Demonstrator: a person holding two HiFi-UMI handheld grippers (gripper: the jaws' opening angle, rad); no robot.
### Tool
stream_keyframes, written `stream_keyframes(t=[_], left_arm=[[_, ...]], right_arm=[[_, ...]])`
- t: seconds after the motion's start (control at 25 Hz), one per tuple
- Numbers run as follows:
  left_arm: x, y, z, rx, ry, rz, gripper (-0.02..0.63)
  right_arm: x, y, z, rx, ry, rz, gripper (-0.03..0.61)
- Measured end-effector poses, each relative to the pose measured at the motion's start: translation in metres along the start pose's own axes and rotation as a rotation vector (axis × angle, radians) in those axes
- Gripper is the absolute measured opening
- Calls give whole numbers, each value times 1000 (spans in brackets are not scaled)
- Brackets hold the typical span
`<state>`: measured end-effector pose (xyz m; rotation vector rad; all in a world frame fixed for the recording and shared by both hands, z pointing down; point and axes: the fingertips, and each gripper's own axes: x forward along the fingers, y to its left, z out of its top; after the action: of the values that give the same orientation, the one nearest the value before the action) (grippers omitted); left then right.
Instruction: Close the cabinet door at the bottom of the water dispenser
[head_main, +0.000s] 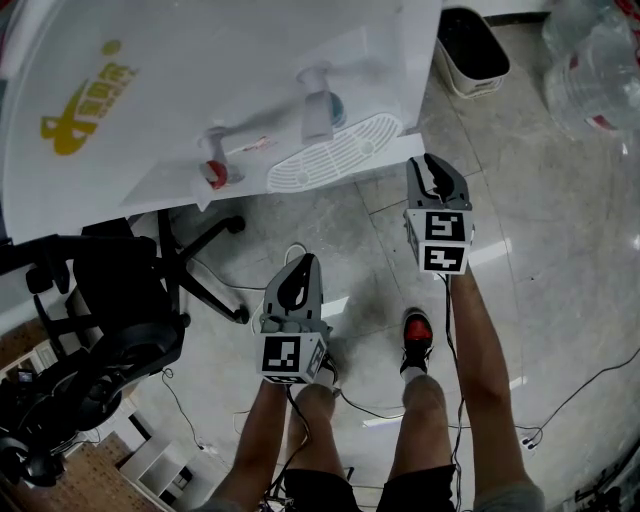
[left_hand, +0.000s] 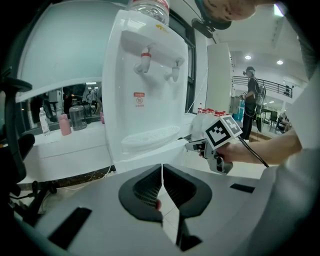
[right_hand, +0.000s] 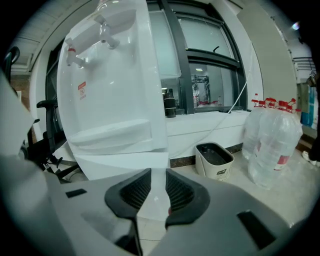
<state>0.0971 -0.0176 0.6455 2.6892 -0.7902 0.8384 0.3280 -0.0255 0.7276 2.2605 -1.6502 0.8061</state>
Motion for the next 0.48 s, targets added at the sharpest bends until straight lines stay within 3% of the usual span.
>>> stream_keyframes(t=[0.48], left_arm=[[6,-2,6,-5,-5,32,31]], right_arm=[[24,-3,16,-43,2,46,98]])
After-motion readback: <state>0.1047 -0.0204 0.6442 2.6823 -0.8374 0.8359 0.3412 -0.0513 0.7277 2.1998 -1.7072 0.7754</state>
